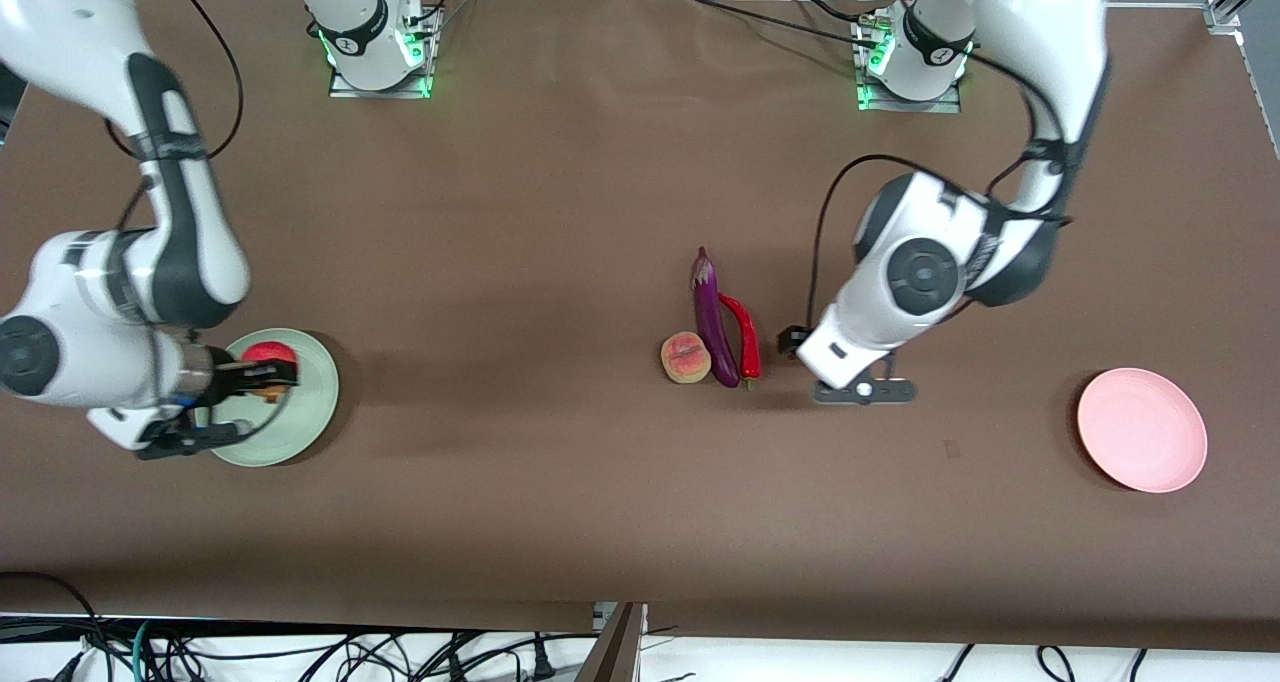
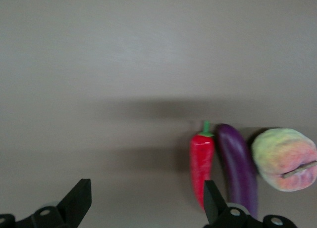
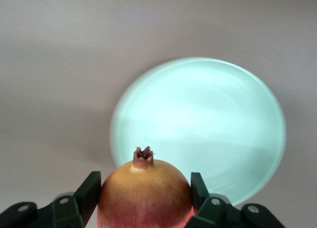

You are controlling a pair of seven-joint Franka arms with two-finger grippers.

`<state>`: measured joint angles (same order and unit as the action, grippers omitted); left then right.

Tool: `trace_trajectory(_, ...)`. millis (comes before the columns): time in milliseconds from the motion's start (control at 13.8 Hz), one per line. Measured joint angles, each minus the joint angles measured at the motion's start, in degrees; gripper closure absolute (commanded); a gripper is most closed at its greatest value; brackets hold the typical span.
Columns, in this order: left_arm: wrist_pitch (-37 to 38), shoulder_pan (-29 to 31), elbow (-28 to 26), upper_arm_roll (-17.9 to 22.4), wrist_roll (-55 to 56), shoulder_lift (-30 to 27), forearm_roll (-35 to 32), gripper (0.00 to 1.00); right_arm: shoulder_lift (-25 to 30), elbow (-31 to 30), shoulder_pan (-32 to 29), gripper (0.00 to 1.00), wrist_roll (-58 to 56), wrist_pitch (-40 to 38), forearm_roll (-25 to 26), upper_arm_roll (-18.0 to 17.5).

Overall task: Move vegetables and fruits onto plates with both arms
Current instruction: 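Release the pomegranate on the green plate while the left gripper grasps the chili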

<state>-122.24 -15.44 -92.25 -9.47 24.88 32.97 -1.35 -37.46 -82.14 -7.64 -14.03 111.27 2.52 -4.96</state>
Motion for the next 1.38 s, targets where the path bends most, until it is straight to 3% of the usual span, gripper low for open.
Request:
trace_trajectory(145, -6.42, -0.41, -2.25, -1.35, 0.11, 2.54, 0.53, 0.34, -2.01, -0.03, -2.32, 0.65, -2.51, 2.95, 0.84, -0.08)
trace_trajectory(363, -15.67, -0.45, -8.13, -1.74, 0.12, 4.13, 0.54, 0.33, -4.25, -0.06, -2.79, 0.65, -2.6, 7.56, 3.46, -0.14)
trace_trajectory(798, -18.04, -0.52, -9.5, -2.77, 1.01, 3.49, 0.57, 0.33, -6.74, -0.09, -4.18, 0.64, -3.85, 12.24, 3.83, -0.13)
trace_trajectory(871, -18.03, -0.54, -9.58, -3.06, 1.08, 3.53, 0.57, 0.35, -7.01, -0.09, -4.35, 0.64, -4.2, 12.54, 3.84, -0.13)
trace_trajectory(1016, -18.03, -0.83, -9.97, -3.46, 1.15, 3.79, 0.57, 0.56, -7.5, -0.11, -4.73, 0.64, -4.94, 13.15, 3.84, -0.13)
trace_trajectory(1089, -18.04, -1.07, -10.05, -3.47, 1.16, 4.04, 0.57, 0.59, -7.75, -0.11, -4.96, 0.63, -5.08, 13.27, 3.85, -0.13)
trace_trajectory(1161, -18.27, -1.27, -10.07, -3.47, 1.16, 4.38, 0.57, 0.6, -7.98, -0.11, -5.21, 0.5, -5.14, 13.35, 3.89, -0.13)
trace_trajectory(1234, -18.88, -1.37, -10.11, -3.47, 1.16, 4.75, 0.57, 0.64, -8.14, -0.11, -5.43, 0.09, -5.17, 13.42, 3.91, -0.13)
trace_trajectory(1306, -19.41, -1.39, -10.13, -3.47, 1.16, 5.14, 0.57, 0.68, -8.13, -0.11, -5.57, 0.0, -5.18, 13.42, 3.91, -0.13)
trace_trajectory(1379, -19.59, -1.39, -10.14, -3.45, 1.16, 5.54, 0.57, 0.84, -8.17, -0.11, -5.63, 0.0, -5.18, 13.42, 3.9, -0.13)
